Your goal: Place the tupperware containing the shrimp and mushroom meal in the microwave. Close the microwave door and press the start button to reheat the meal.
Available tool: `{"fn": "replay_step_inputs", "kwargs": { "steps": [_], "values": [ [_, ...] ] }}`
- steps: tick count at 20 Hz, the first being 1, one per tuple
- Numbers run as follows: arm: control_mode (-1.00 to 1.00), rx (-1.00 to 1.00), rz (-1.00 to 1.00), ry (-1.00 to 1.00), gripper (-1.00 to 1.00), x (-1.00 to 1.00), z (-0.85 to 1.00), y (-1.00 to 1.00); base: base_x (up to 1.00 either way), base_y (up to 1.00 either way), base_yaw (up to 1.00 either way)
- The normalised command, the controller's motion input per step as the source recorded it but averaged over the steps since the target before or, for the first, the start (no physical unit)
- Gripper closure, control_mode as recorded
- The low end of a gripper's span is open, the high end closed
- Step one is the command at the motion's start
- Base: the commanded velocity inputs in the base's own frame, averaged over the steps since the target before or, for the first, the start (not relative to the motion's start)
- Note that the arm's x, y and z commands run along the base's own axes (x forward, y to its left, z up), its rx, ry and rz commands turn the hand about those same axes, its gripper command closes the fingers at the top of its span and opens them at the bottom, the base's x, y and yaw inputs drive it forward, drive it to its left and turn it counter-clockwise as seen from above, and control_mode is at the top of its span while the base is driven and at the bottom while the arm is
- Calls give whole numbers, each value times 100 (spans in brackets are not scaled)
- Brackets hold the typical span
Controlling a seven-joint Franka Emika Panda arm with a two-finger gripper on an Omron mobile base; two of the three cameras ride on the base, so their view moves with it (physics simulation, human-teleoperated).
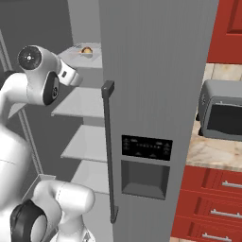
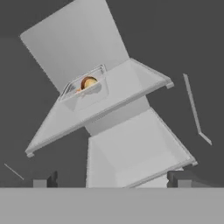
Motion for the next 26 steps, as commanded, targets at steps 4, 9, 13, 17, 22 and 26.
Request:
{"fn": "replay_step_inputs", "kwargs": {
  "steps": [4, 9, 13, 17, 22, 26],
  "values": [
    [-100, 6, 0, 0, -100, 36, 26, 12, 0, 0, 0],
    [-100, 0, 0, 6, -100, 46, 8, 0, 0, 0, 0],
    [-100, 0, 0, 6, -100, 44, 1, 0, 0, 0, 0],
    [-100, 0, 0, 13, -100, 49, 0, 10, 0, 0, 0],
    [-100, 0, -1, 14, -100, 54, 0, 26, 0, 0, 0],
    [-100, 0, -4, 2, -100, 49, 0, 25, 0, 0, 0]
  ]
}}
